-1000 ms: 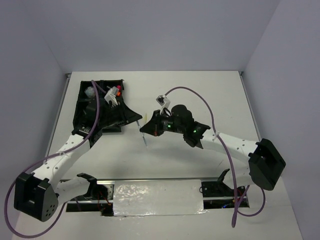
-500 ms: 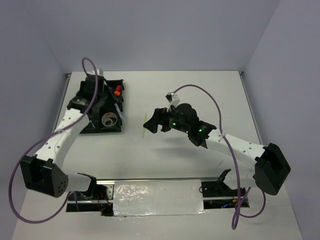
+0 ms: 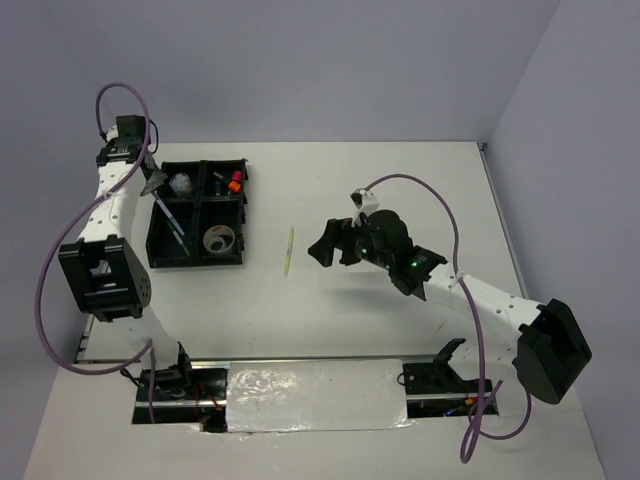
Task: Sort the stationery into containers
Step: Place the pen in the storage box.
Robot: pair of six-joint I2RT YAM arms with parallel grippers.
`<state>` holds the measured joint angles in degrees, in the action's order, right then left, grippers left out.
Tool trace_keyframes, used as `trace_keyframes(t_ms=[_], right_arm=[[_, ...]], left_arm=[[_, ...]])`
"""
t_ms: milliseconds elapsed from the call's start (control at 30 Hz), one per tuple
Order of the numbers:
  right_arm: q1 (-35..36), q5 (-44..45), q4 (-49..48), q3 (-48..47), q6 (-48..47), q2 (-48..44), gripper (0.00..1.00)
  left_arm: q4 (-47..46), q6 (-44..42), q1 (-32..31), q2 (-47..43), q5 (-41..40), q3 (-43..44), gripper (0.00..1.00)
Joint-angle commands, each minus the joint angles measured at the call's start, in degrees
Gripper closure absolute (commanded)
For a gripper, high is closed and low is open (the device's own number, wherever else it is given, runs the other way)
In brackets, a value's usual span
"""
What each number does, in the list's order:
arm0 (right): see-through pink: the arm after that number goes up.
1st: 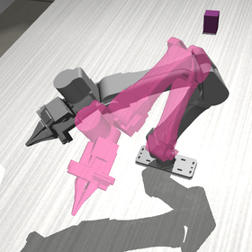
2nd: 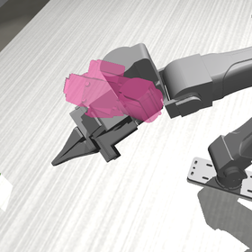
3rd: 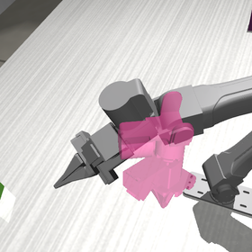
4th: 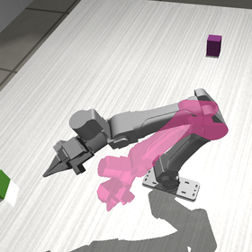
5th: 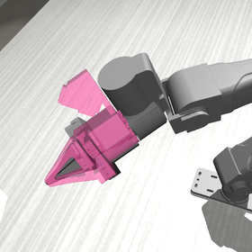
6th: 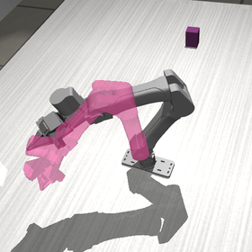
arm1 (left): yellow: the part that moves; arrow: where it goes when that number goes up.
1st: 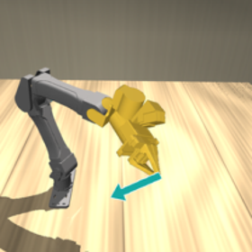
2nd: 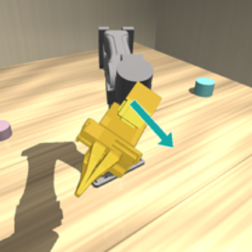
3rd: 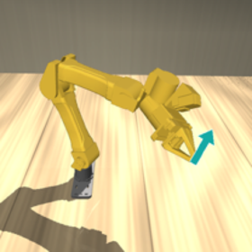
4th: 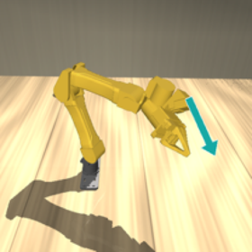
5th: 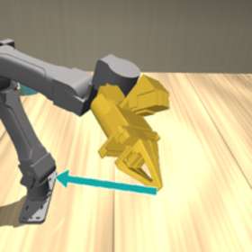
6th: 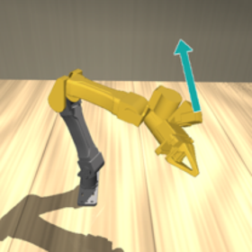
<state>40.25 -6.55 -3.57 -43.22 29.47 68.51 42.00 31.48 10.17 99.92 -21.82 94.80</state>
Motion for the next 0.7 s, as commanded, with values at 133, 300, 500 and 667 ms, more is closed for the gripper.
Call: trace_keyframes(t_ms=[133, 300, 500, 667], right_arm=[[-0.5, -4.3, -1.7, -0.1, -1.3, 2.8, 0.06], [-0.3, -6.2, -3.0, -0.6, -0.3, 3.6, 0.06], [-0.3, -6.5, -2.7, -2.3, 0.1, 5.8, 0.06], [0.9, 0.3, 6.1, -12.6, -0.7, 13.6, 0.06]], left_arm=[[-4.4, 1.6, 1.7, 3.8, 1.4, -4.6, 0.96], [-6.7, 2.4, 2.2, 2.6, 0.8, -6.6, 0.81], [-6.9, 3.5, 2.6, 1.3, 4.5, -8.7, 0.16], [-4.5, 2.7, 2.4, -1.7, 7.7, -8.1, 0.01]])
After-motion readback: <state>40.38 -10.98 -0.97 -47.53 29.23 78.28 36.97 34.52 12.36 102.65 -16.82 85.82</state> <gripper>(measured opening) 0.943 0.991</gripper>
